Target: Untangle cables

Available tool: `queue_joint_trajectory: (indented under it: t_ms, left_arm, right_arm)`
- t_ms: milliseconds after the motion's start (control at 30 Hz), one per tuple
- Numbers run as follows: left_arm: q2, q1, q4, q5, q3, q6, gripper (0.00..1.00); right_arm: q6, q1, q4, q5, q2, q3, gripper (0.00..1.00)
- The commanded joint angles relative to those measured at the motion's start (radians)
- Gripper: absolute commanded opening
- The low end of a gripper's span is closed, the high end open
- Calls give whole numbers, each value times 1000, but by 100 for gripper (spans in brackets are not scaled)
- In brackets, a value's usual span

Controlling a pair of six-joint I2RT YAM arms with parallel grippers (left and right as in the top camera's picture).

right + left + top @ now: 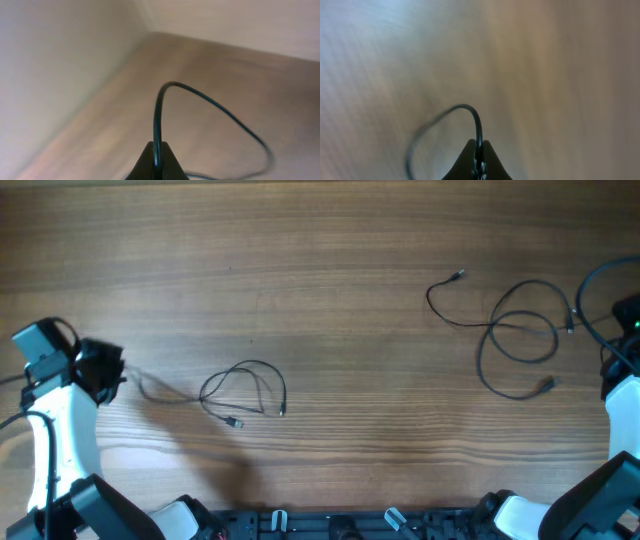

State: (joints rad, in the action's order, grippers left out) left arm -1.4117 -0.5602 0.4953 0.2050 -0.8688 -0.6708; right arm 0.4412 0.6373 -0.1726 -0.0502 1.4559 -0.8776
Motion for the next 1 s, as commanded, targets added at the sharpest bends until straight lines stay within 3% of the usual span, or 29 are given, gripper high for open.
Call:
queue_joint_trajectory:
  t_ms: [0, 133, 167, 233, 300, 400, 467, 567, 633, 800, 967]
  left_arm:
    - [13, 137, -90, 430, -1, 183, 4]
    - [13, 342, -126, 580, -1, 385, 4]
    - [13, 411, -127, 579, -1, 439, 4]
    - [13, 512, -126, 565, -1, 509, 4]
    - [13, 632, -126, 451, -1, 514, 5]
    - [13, 735, -126, 352, -1, 514, 5]
    - [13, 769, -127, 351, -1, 512, 5]
    - [13, 803, -158, 388, -1, 507, 4]
    - [13, 821, -207, 388, -1, 507, 4]
    - [43, 824, -425, 525, -2, 461, 4]
    - [120, 824, -702, 652, -1, 356, 4]
  right_arm:
    - [-57, -49, -26, -365, 8, -12, 4]
    - [-145, -130, 67, -404, 8, -12, 8]
    - [-150, -149, 114, -370, 8, -12, 17]
    - [-150, -170, 201, -296, 9, -11, 51]
    - [-117, -180, 327, -158, 9, -11, 75]
    - [-15, -180, 395, -132, 8, -11, 94]
    - [-61, -180, 362, -394, 8, -11, 96]
    - [-128, -223, 317, -773, 8, -11, 90]
    - [-203, -287, 355, -882, 8, -11, 89]
    - [-478, -525, 549, -867, 9, -11, 89]
    - [-610, -737, 616, -663, 18, -11, 89]
